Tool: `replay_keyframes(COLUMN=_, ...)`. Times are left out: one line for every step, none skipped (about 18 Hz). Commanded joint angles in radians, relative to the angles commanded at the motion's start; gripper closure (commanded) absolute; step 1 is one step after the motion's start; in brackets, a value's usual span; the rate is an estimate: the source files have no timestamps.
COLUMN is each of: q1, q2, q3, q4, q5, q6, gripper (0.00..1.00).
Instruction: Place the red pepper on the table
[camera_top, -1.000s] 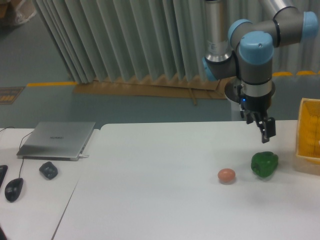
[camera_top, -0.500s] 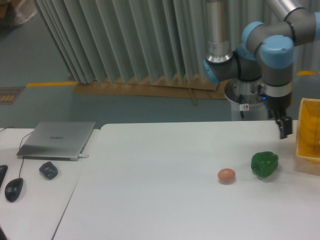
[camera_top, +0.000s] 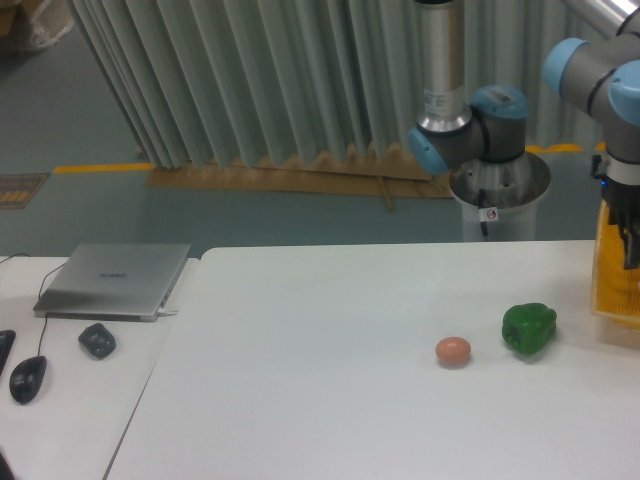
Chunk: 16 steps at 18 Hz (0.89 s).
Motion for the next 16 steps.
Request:
replay_keyframes(q1=0.018, q2=-0.006, q3=0.002, q4=0.009, q5=0.002, q6=0.035, gripper=0.00)
replay_keyframes(q1=0.032, q2=-0.011, q3=0.003, q4=0.011, q5=0.003, q6=0.057, gripper=0.00)
replay_keyframes(q1=0.037, q2=-0.020, q3=0.005, q4=0.012, q5=0.011, q6=0.060, gripper=0.00)
replay_keyframes(q1=0.040, q2=-0.029, q3=0.009, q4=0.012, q5=0.059, q6=0.066, gripper=0.00)
replay_keyframes(q1=0.037, q2=-0.037, q3=0.011, q4=0.014, q5=0.101, q6=0.080, gripper=0.00)
replay_keyframes(q1=0.032, q2=-0.051, q3=0.012, q4=0.015, q5=0.132, q6=0.100, gripper=0.00)
replay_keyframes(q1=0.029, q2=-0.060, q3=0.011, q4=0.020, q5=0.144, q6=0.096, gripper=0.00)
replay_keyframes(q1=0.025, q2=-0.071, q3=0.009, q4=0.025, q5=0.152, q6=0.099, gripper=0.00)
replay_keyframes(q1=0.023, q2=-0.074, q3=0.006, q4=0.034, q5=0.153, q6=0.099, gripper=0.00)
replay_keyframes(q1=0.023, q2=-0.078, q3=0.003, q4=0.043, q5=0.156, q6=0.102, gripper=0.00)
replay_keyframes(q1=0.023, q2=-0.088, q3=0.000, q4=0.054, q5=0.158, q6=0.097, gripper=0.00)
replay_keyframes(q1=0.023, q2=-0.103, q3=-0.001, q4=0.077, q5=0.158, q6=0.096, gripper=0.00)
replay_keyframes(q1=0.023, q2=-0.111, q3=-0.001, q4=0.087, q5=0.158, q6=0.100, gripper=0.00)
replay_keyframes(q1=0.025, q2=-0.115, q3=-0.001, q4=0.091, q5=0.158, q6=0.103, gripper=0.00)
replay_keyframes(q1=0.026, q2=-0.115, q3=-0.001, q4=0.092, q5=0.160, q6=0.103, gripper=0.00)
replay_keyframes(q1=0.025, q2=-0.120, q3=-0.003, q4=0.092, q5=0.161, q6=0.102, gripper=0.00)
